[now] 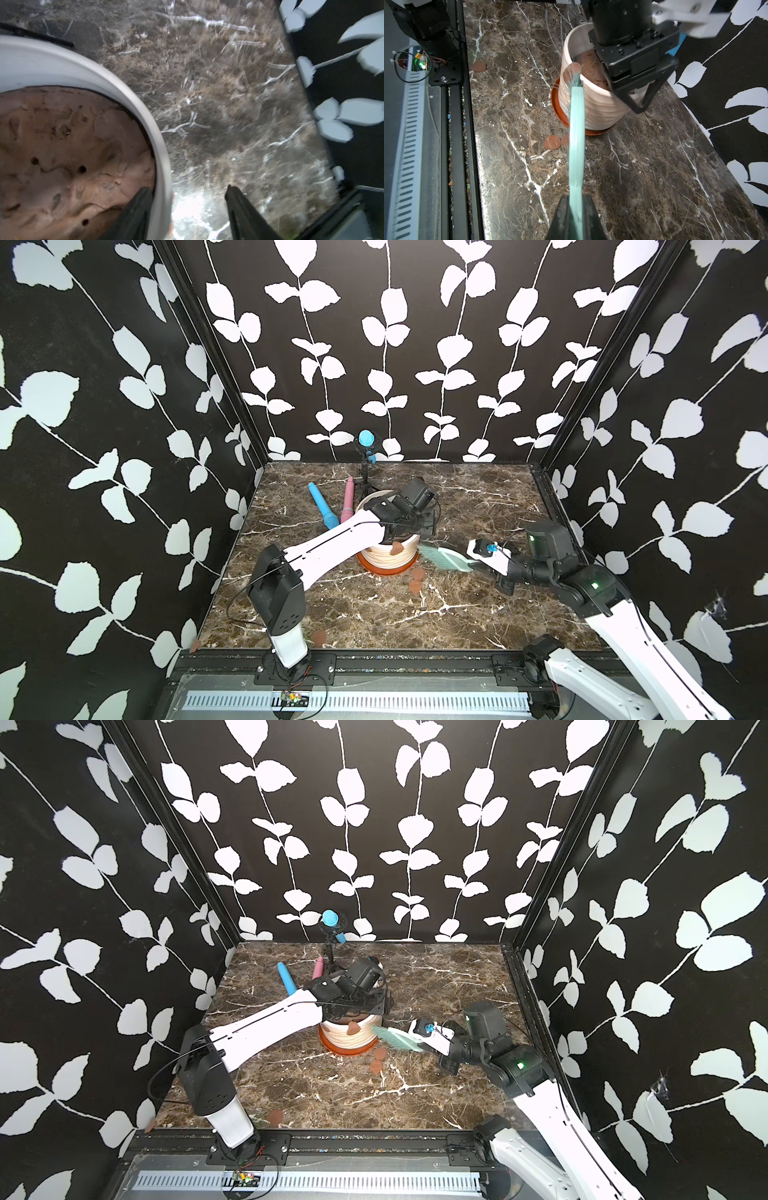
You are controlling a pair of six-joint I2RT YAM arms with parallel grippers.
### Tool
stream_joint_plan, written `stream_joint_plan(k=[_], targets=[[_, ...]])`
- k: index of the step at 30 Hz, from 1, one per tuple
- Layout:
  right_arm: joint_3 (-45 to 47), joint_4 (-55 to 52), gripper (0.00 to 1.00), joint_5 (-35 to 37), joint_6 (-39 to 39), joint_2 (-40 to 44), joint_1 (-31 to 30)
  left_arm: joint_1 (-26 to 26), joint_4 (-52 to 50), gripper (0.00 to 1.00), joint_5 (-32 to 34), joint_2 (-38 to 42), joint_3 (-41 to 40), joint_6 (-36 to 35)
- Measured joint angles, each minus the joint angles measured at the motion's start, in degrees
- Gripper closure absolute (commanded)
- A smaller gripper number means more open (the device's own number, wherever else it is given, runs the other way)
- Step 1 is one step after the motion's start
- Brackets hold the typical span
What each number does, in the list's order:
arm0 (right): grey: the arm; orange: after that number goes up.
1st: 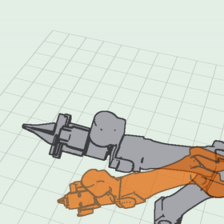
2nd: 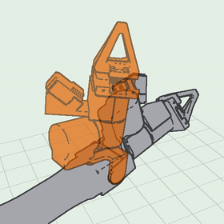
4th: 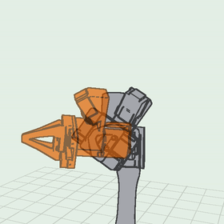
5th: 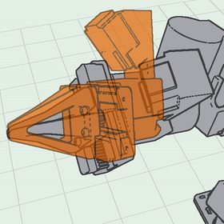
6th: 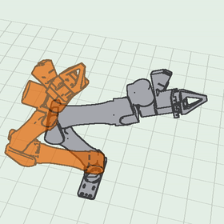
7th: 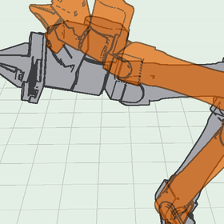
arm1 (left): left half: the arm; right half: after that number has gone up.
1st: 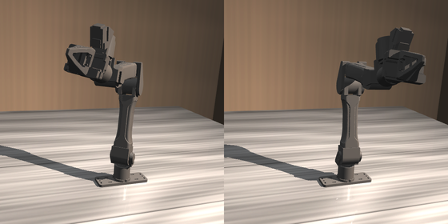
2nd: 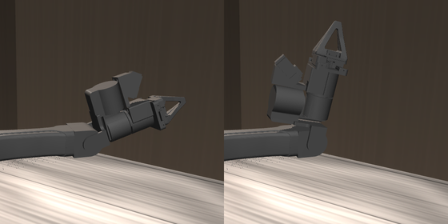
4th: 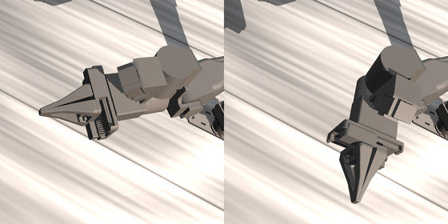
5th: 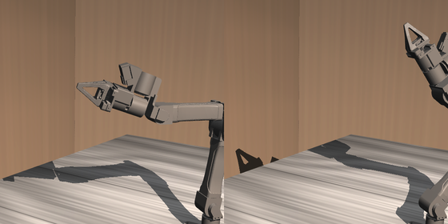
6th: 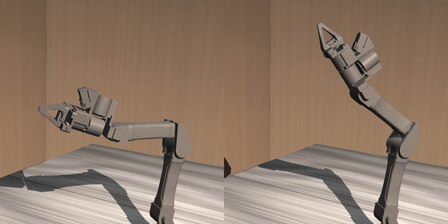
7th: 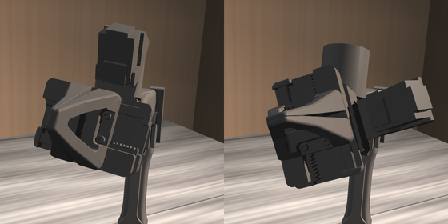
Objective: Scrub the dried mud off the ceramic pot
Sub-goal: Rotate the pot on the tray, then brush off the soil from the pot.
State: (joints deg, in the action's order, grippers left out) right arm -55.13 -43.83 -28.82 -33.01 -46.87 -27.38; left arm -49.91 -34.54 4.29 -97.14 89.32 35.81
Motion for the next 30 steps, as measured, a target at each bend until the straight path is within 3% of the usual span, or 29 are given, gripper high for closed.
stream_joint_plan(k=[2, 4, 6, 10, 18, 24, 30], targets=[[-1.8, 0.6, 1.0, -0.5, 0.0, -1.8, -0.1, 0.7, -0.5, 0.16, 0.6, 3.0, 0.0, -0.8], [-4.0, 2.4, 1.0, -0.6, -0.2, -3.3, -0.8, 2.8, -1.0, 0.13, 1.4, 7.5, -0.3, -1.6], [-5.9, 5.2, 1.0, -0.5, -0.3, -4.5, -2.2, 6.1, -1.3, 0.02, 2.7, 13.0, -1.5, -2.8], [-9.3, 13.1, 1.0, -0.1, -0.9, -8.7, -6.6, 14.1, -3.3, 0.02, 8.6, 25.5, -7.2, -5.3], [-17.1, 20.3, 1.0, -2.8, -1.7, -23.9, -9.4, 22.5, -10.4, 0.02, 15.3, 42.5, -23.9, -8.3], [-21.3, 16.4, 1.0, -4.7, -3.8, -31.1, -9.4, 25.9, -12.3, 0.01, 16.7, 46.4, -31.3, -11.0], [-25.1, 8.1, 1.0, -8.6, -8.0, -34.6, -9.4, 27.1, -12.3, 0.01, 16.1, 42.1, -33.2, -13.2]])
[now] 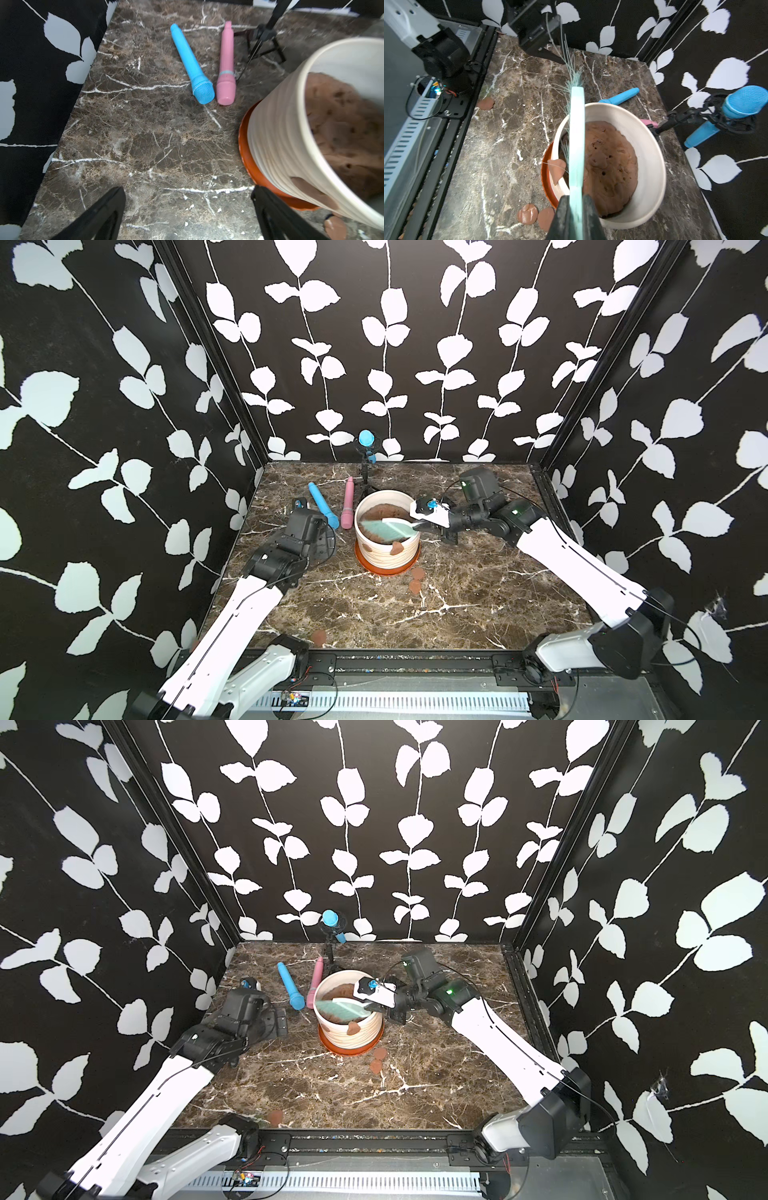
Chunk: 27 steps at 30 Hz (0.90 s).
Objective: Scrub the dried mud off the ceramic pot
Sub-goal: Brush off the soil from the pot, then rotate the pot on the tray.
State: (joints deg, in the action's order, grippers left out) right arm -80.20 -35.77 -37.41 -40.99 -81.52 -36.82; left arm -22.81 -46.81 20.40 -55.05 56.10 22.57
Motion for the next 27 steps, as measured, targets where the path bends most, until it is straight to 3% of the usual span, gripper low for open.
stream_joint_plan(k=[9, 19, 23, 27], targets=[[-2.5, -8.2, 1.0, -2.3, -6.8, -0.2, 0.0, 0.1, 3.7, 0.01, -1.0, -2.6, -2.8, -3.3], [-2.0, -12.9, 1.0, -2.2, -7.7, 3.8, 0.0, 0.2, 6.0, 0.01, -3.4, -2.4, -3.7, -5.7], [1.3, -12.2, 1.0, -1.2, -5.0, 10.4, 0.0, 0.2, 9.5, 0.02, -11.5, 0.3, -4.4, -9.0], [7.9, -8.1, 1.0, 2.7, -0.1, 19.4, -0.1, 0.2, 15.3, 0.02, -27.3, 4.3, -4.5, -13.4]])
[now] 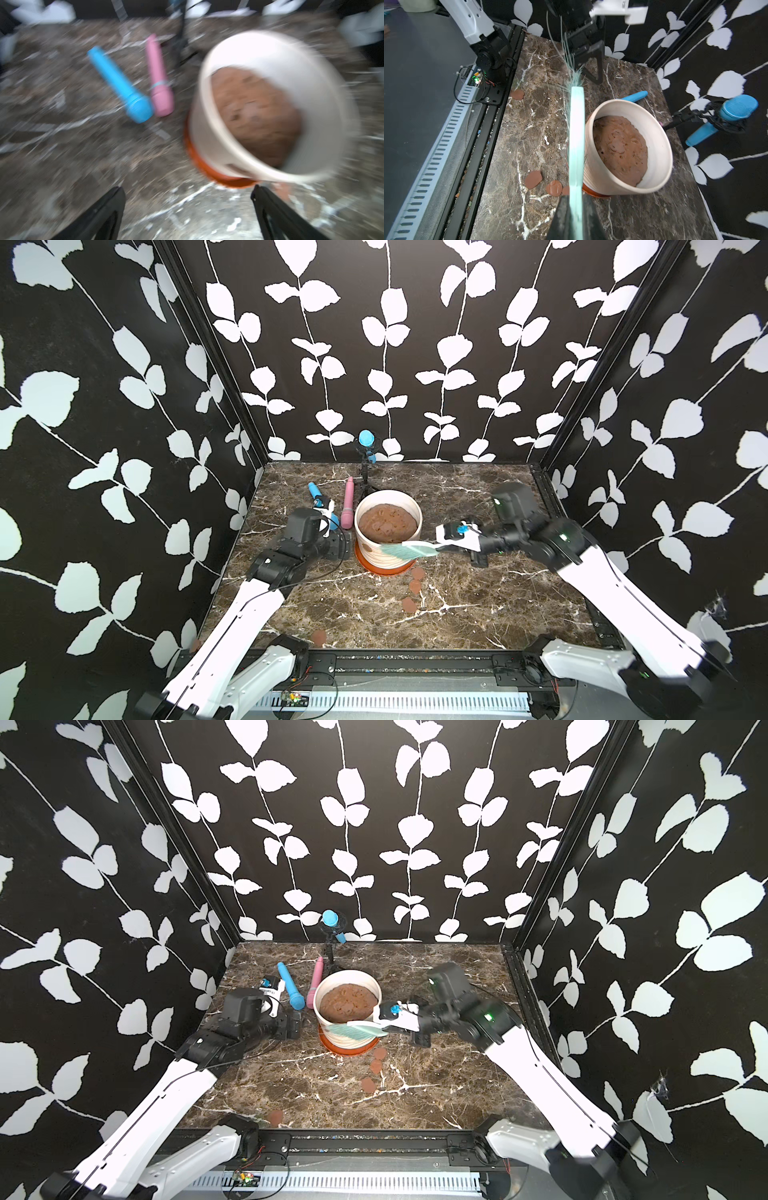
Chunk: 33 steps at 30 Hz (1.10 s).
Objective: Scrub the dried mud off the ceramic pot
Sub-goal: Rotate the pot on the tray.
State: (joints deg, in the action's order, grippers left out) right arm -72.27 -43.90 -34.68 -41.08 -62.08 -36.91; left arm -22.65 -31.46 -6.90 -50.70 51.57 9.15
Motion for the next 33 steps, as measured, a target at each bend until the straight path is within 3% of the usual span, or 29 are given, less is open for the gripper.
stream_joint_plan(k=[5, 9, 12, 16, 24, 30, 33], targets=[[11.6, 8.2, 1.0, 12.4, 6.1, 13.9, -0.2, -0.3, 7.5, 0.01, -18.4, -2.0, 1.7, -6.2], [18.1, 13.2, 1.0, 22.5, 10.6, 23.1, -0.2, -1.8, 7.3, 0.03, -25.4, -11.5, 6.8, -14.4], [18.8, 14.1, 1.0, 26.7, 12.8, 26.6, -0.2, -5.7, 1.9, 0.09, -24.7, -20.7, 12.5, -23.0], [18.8, 14.3, 1.0, 28.8, 13.7, 27.6, -0.2, -10.3, -5.1, 0.27, -22.8, -29.6, 18.3, -30.4], [18.8, 12.8, 1.0, 29.6, 13.3, 27.1, -0.2, -11.9, -11.0, 0.49, -17.6, -34.9, 20.7, -34.5], [19.6, 13.2, 1.0, 29.7, 12.4, 26.7, -0.2, -14.1, -14.4, 0.75, -14.4, -37.3, 23.6, -35.1], [21.0, 13.8, 1.0, 30.1, 12.3, 26.7, -0.2, -15.0, -16.2, 0.93, -13.9, -39.5, 26.3, -36.1]])
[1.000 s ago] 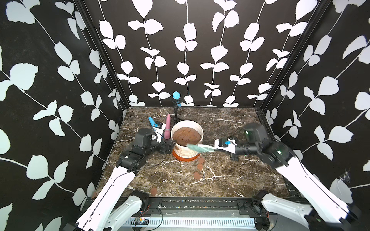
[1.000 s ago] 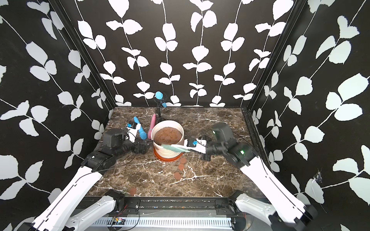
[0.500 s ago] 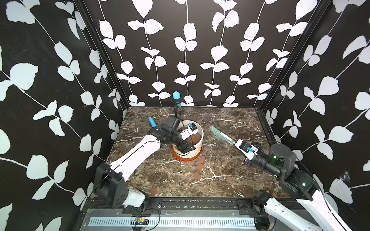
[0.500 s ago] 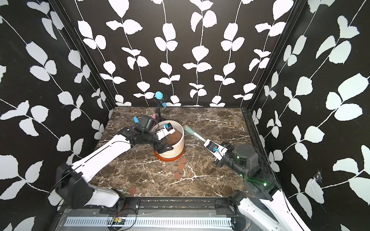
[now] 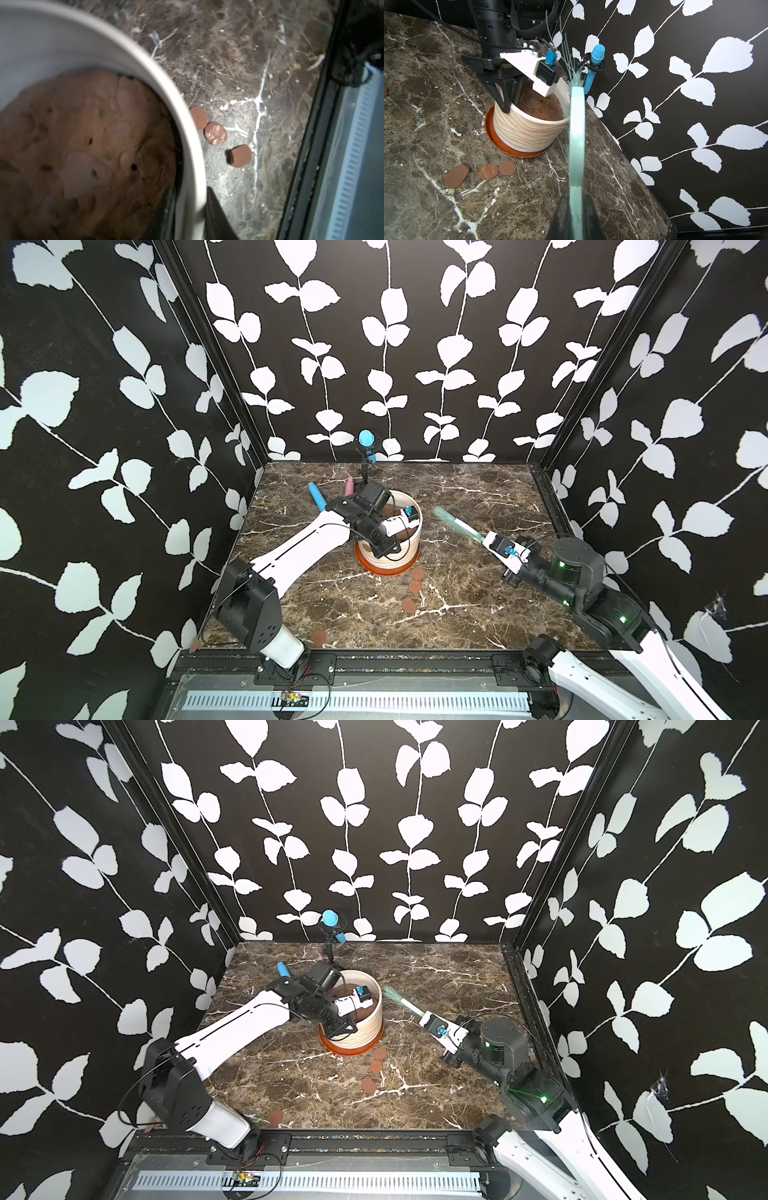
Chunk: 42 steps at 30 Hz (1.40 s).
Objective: Scrub the dried mud off the ceramic pot
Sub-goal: Rotate the pot on the tray, then brush off the soil from the pot.
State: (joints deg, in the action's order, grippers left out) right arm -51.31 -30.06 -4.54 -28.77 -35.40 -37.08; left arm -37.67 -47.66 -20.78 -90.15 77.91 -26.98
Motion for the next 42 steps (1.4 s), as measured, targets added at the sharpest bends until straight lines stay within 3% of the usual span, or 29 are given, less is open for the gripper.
stream_joint_plan(k=[2, 8, 19, 23, 30, 35, 39, 42], targets=[[1.0, 0.7, 1.0, 0.7, 0.0, -0.1, 0.0, -1.6, 0.1, 0.98, 0.9, -1.8, 2.1, 1.2], [2.0, 2.3, 1.0, 2.1, -0.4, -0.9, 0.0, -4.5, -0.3, 1.0, 7.0, -2.8, 3.9, 6.8], [2.0, -5.3, 1.0, 4.2, -5.2, 1.9, 0.1, -12.2, 10.2, 1.0, 24.6, -5.9, 4.8, 35.1], [4.1, -5.3, 1.0, 5.0, -5.3, 3.0, 0.4, -13.0, 13.4, 0.95, 29.5, -9.5, 7.7, 47.2], [9.2, -2.5, 1.0, 0.3, -2.4, -0.5, 0.7, -13.2, 16.4, 0.59, 30.7, -15.9, 13.8, 54.0], [10.0, 3.6, 1.0, -6.8, -2.4, -7.4, 0.7, -13.0, 17.1, 0.33, 29.9, -13.6, 13.7, 54.2], [10.0, 10.2, 1.0, -10.1, -3.0, -14.1, 1.0, -11.8, 15.3, 0.26, 30.3, -6.3, 12.7, 52.9], [9.6, 14.9, 1.0, -12.2, -3.0, -17.8, 1.9, -8.2, 13.4, 0.21, 30.8, 1.3, 10.7, 52.4]])
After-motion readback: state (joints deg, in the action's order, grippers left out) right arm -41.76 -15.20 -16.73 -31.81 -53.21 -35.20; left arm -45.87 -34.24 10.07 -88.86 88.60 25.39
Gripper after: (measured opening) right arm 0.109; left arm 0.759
